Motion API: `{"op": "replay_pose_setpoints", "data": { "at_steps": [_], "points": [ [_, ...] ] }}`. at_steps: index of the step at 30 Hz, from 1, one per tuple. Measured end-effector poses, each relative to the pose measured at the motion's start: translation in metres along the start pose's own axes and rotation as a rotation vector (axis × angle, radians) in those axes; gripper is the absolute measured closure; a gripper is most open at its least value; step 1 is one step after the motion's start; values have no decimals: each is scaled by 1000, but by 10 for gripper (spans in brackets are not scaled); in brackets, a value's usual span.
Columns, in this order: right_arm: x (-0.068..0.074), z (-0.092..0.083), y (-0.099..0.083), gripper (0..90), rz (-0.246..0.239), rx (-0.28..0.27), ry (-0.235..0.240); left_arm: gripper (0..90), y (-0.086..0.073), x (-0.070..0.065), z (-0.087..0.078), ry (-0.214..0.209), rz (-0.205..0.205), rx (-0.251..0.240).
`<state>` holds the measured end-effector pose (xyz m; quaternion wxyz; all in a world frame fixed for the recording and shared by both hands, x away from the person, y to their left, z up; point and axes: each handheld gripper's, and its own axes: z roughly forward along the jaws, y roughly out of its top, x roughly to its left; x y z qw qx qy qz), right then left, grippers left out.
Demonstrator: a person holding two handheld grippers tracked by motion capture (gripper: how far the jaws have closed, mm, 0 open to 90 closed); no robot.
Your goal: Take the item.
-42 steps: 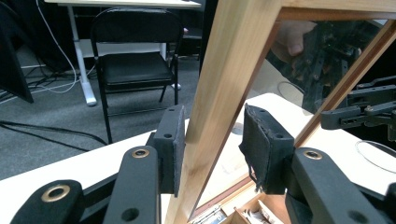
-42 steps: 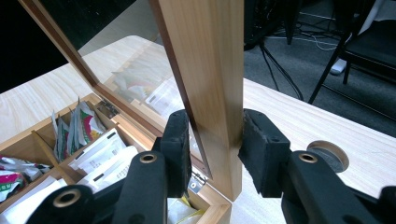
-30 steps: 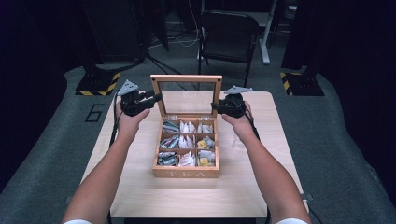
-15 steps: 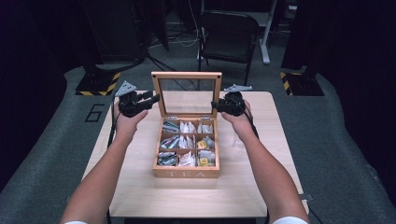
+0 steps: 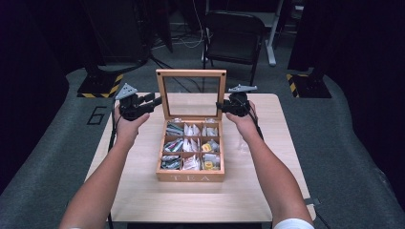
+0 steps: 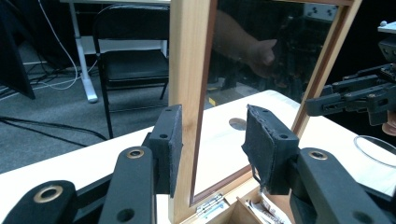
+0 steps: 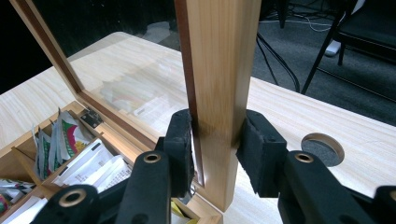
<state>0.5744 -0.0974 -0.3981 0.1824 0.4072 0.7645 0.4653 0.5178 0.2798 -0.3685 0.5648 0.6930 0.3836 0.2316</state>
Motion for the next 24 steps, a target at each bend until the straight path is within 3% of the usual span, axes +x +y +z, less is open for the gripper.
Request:
{"op": "replay_pose_setpoints", "data": {
  "at_steps": [7, 16, 24],
  "points": [
    [-2, 4, 2, 653, 34, 1, -9, 569, 1, 1, -2, 1, 4, -3],
    [-3, 7, 3, 655, 30, 6, -19, 569, 0, -1, -1, -3, 3, 1],
    [-5, 11, 4, 654, 60, 9, -30, 569, 0, -2, 0, -7, 12, 17]
  ]
}}
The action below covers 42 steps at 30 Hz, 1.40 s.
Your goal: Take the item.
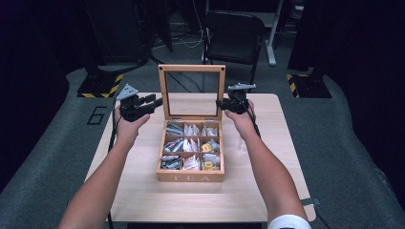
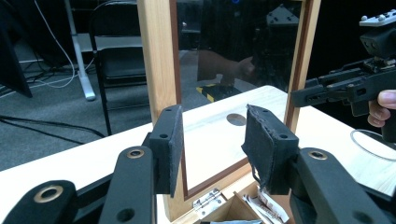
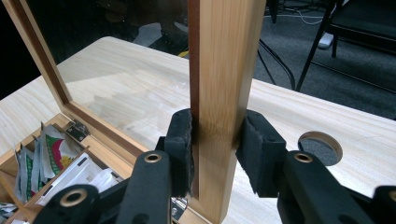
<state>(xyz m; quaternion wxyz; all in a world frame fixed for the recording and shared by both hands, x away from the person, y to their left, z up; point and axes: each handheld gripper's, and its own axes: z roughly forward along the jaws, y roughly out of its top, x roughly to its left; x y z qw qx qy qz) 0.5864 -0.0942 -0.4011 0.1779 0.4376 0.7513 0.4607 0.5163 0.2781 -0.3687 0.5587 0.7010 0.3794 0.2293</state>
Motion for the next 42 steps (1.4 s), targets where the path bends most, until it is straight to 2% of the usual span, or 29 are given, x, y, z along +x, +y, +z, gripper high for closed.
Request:
{"op": "replay_pose_setpoints", "data": {
  "at_steps": [5, 10, 14, 18, 25, 32, 33, 39, 42],
  "points": [
    [0, 3, 4, 650, -5, 27, -10, 569, -1, 0, -1, -3, -1, -5],
    [-1, 3, 4, 645, -1, 25, -4, 569, -3, 2, -1, 2, -10, -5],
    [0, 3, 4, 597, -16, 27, -8, 568, -6, 4, -2, 6, -14, -1],
    [0, 1, 4, 560, -4, 19, -11, 569, -7, 5, -3, 9, -17, 3],
    [3, -10, 3, 529, -5, 5, -16, 568, -10, 7, -4, 18, -21, 5],
    [9, -28, 4, 486, -12, -14, -13, 544, -9, 7, -7, 35, -24, -1],
    [11, -32, 4, 482, -35, -18, -17, 541, -9, 7, -7, 34, -25, 0],
    [21, -44, -6, 454, -63, -24, 13, 536, -10, 5, -10, 34, -22, 1],
    [24, -49, -8, 450, -78, -30, 13, 537, -10, 5, -11, 34, -21, 5]
  ]
}}
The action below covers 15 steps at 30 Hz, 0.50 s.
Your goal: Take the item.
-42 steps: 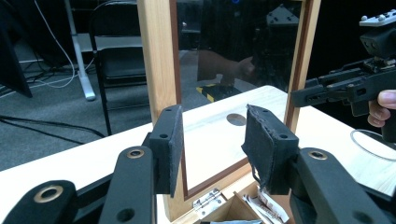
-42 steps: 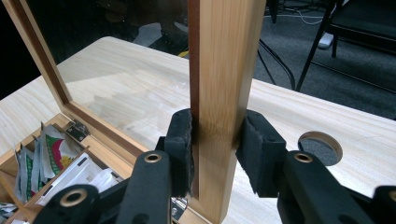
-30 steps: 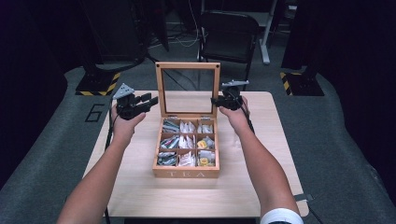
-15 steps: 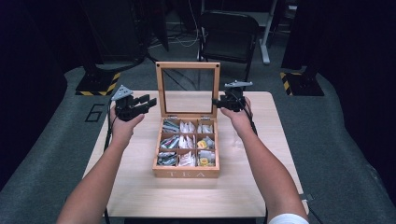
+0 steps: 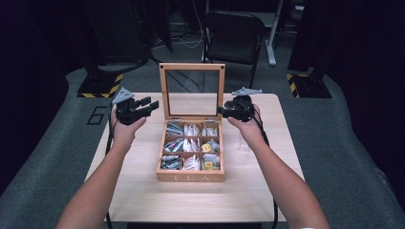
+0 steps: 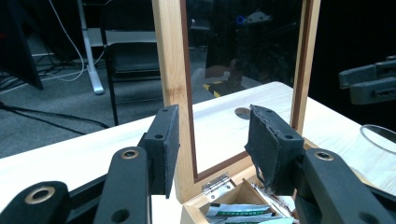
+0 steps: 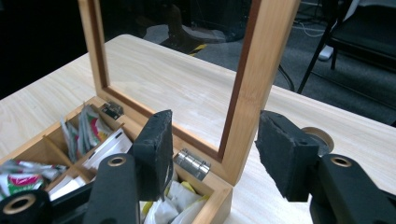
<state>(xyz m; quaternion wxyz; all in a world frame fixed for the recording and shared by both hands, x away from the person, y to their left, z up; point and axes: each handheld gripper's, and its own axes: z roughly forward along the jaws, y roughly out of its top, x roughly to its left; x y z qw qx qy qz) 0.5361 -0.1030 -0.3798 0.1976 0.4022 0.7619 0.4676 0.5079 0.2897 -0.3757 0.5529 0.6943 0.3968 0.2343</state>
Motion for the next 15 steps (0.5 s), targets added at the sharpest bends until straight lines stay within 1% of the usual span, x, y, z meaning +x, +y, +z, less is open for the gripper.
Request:
{"op": "replay_pose_setpoints", "data": {
  "at_steps": [1, 2, 4, 5, 6, 9, 13, 15],
  "points": [
    [3, -4, -1, 446, -20, -6, 9, 537, 0, 0, -1, 1, 4, 2],
    [5, -7, -2, 445, -24, -4, 12, 537, 0, 0, -2, 2, 4, -1],
    [8, -11, -4, 445, -52, -6, 19, 537, 1, 0, -2, 0, 3, 0],
    [8, -11, -4, 445, -52, -6, 19, 537, 1, -1, -3, -2, 3, -3],
    [11, -14, -5, 445, -54, -2, 33, 537, 1, -1, -3, -3, 9, -4],
    [15, -18, -8, 456, -60, -2, 46, 537, 1, -2, -3, -6, 10, -3],
    [19, -22, -12, 481, -55, -4, 70, 537, 2, -4, -4, -9, 16, 1],
    [22, -24, -15, 483, -70, 1, 76, 537, 2, -4, -5, -9, 20, 3]
  ]
}}
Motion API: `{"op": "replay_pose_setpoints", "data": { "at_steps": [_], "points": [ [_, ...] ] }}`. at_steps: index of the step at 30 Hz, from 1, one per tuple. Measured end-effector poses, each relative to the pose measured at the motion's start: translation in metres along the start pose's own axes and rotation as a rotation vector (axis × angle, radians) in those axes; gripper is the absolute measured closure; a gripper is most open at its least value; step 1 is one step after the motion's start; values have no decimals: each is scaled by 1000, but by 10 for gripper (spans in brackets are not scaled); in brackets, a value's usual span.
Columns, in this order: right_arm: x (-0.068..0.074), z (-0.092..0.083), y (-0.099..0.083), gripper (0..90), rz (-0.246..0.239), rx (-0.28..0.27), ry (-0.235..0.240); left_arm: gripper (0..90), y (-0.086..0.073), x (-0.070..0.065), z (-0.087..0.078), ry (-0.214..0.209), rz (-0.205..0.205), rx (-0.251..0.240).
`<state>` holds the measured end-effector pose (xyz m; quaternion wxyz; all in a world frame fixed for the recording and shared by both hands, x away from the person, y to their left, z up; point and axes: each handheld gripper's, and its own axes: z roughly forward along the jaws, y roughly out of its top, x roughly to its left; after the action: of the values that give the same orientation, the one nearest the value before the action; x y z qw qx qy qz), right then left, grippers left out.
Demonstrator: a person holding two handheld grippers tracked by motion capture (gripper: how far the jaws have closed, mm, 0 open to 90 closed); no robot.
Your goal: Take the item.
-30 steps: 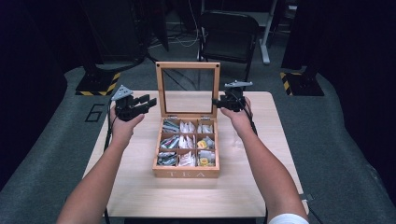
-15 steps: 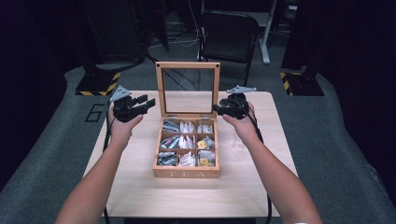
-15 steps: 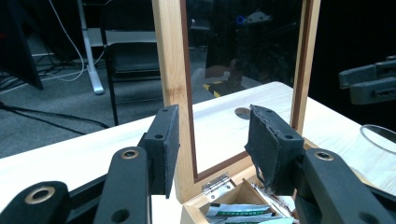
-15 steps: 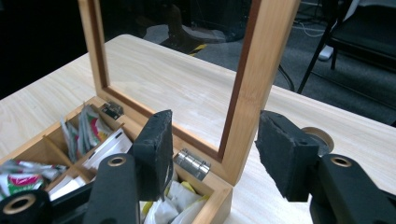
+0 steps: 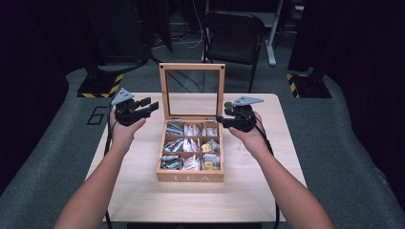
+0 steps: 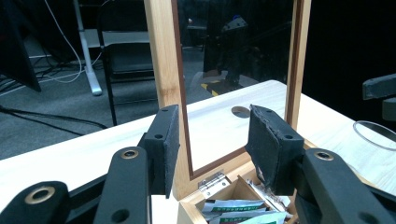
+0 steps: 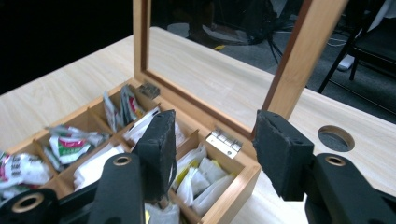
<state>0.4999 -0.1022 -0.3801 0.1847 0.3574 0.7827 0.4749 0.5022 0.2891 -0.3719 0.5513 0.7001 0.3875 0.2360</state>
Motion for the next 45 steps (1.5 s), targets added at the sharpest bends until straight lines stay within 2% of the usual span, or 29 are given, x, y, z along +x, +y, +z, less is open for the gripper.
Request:
{"op": "replay_pose_setpoints", "data": {
  "at_steps": [4, 6, 10, 13, 18, 26, 30, 44, 45],
  "points": [
    [5, -4, -6, 487, -13, -6, 15, 535, 0, 0, -1, -3, -1, 1],
    [8, -6, -9, 483, 5, -5, 21, 534, 0, 0, -1, -4, -2, 3],
    [13, -7, -15, 432, 4, -1, 29, 525, 0, -1, -2, -3, -6, 4],
    [17, -7, -19, 408, -16, 5, 31, 522, -1, -1, -3, -1, -9, 3],
    [22, -11, -24, 405, -9, -6, 42, 519, -5, -2, -3, -3, -10, 15],
    [29, -16, -30, 467, -16, -9, 45, 517, -6, -4, -4, -12, -10, 7],
    [33, -18, -36, 494, -34, -4, 44, 517, -7, -4, -7, -16, -9, -2],
    [36, -19, -58, 539, -13, -2, 61, 517, -8, -9, -8, -24, -1, 9],
    [36, -18, -61, 551, -12, -6, 74, 517, -8, -9, -8, -26, 1, 11]
  ]
}}
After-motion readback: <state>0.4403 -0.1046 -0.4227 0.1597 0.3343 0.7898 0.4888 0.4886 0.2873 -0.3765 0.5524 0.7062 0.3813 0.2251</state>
